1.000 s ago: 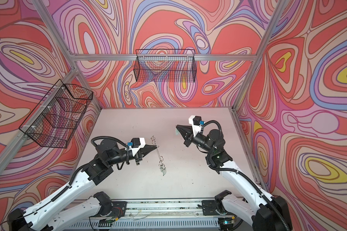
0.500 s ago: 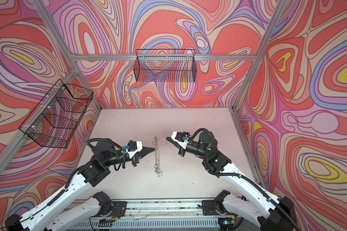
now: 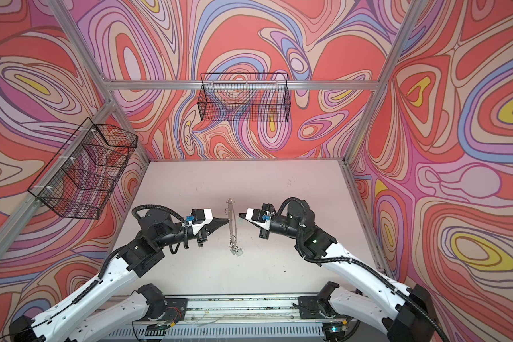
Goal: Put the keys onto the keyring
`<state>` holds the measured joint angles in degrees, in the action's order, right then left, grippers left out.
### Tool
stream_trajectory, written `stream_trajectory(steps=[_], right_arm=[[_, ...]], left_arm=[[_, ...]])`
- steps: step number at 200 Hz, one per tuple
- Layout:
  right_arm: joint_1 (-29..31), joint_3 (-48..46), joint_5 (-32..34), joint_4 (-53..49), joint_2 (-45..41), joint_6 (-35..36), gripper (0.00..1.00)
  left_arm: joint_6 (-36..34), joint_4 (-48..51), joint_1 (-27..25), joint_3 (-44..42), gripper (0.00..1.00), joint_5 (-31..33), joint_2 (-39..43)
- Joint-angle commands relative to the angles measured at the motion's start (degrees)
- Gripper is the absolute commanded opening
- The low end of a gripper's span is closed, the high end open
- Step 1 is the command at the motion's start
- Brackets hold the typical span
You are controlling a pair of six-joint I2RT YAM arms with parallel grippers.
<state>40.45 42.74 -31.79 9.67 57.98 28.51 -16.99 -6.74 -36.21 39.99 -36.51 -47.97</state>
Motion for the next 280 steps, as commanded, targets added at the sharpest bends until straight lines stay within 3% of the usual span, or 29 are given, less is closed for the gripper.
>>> stream_trajectory(steps=[1, 146, 280], right_arm=[[1.8, 0.7, 0.1, 1.5, 0.2, 2.2, 0.00], [4.6, 0.6, 4.2, 2.3, 0.0, 2.9, 0.00], [5.3, 0.8, 3.5, 1.2, 0.3, 3.5, 0.00]], left_arm=[[-1.2, -2.7, 0.3, -0.6, 0.00, 0.6, 1.2], [-0.7, -3.0, 0.3, -0.8, 0.00, -0.2, 1.0], [-0.6, -2.6, 0.3, -0.4, 0.00, -0.4, 0.7]])
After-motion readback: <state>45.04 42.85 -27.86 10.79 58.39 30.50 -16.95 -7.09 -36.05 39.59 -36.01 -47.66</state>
